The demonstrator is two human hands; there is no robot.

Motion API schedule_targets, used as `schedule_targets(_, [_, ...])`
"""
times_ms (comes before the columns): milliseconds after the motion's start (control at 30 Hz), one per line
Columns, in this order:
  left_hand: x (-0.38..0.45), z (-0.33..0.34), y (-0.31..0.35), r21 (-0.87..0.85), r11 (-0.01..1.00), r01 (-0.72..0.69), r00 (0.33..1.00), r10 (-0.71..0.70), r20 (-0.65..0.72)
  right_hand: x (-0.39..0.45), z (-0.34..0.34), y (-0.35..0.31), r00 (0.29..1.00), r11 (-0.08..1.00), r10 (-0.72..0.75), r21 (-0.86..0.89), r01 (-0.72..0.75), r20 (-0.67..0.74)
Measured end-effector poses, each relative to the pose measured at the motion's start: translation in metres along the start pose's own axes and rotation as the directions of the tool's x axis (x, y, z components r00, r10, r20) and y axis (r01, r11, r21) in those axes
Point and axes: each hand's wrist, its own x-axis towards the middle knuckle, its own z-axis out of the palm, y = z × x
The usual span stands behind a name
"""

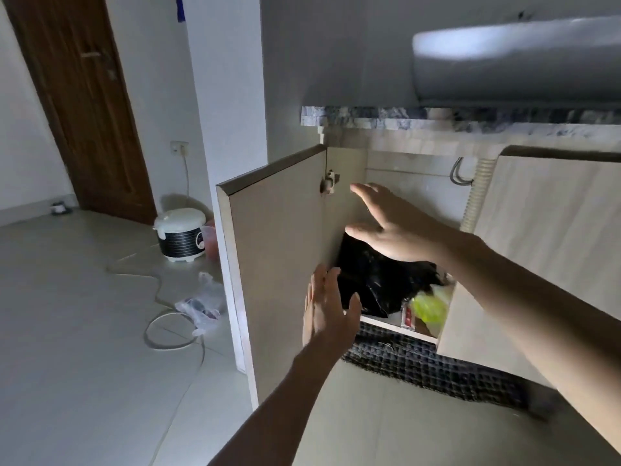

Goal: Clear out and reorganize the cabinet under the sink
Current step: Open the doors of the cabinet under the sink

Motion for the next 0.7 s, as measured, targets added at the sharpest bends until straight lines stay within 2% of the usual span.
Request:
schedule_targets(100, [0.02,0.036,0.029,-0.077,0.996,0.052,0.969,-0.032,0.245,-0.03,-0.009,0.055,0.986,0.982,0.151,-0.103,-0.158,-0.07])
schedule_targets(200, [0.049,0.068,0.061,-0.147,0.983,0.114,0.91,-0.045,0.412,-0.061,-0.018,0.106,0.95,0.923,0.283,-0.234,-0.307,-0.129])
schedule_targets(300, [0.086,0.099,0.089,-0.183,0.965,0.19,0.846,-0.066,0.529,-0.084,-0.032,0.145,0.905,0.843,0.396,-0.328,-0.426,-0.157])
schedule_targets(367, [0.109,0.119,0.109,-0.206,0.963,0.176,0.821,-0.028,0.57,-0.088,-0.046,0.168,0.875,0.806,0.441,-0.34,-0.484,-0.2])
schedule_targets(533, [0.161,0.18,0.143,-0.317,0.945,0.085,0.776,0.137,0.616,-0.053,-0.076,0.217,0.858,0.792,0.361,-0.365,-0.489,-0.366])
schedule_targets(700, [0.202,0.236,0.143,-0.395,0.874,0.282,0.711,0.086,0.698,-0.001,-0.07,0.269,0.825,0.779,0.25,-0.401,-0.482,-0.507])
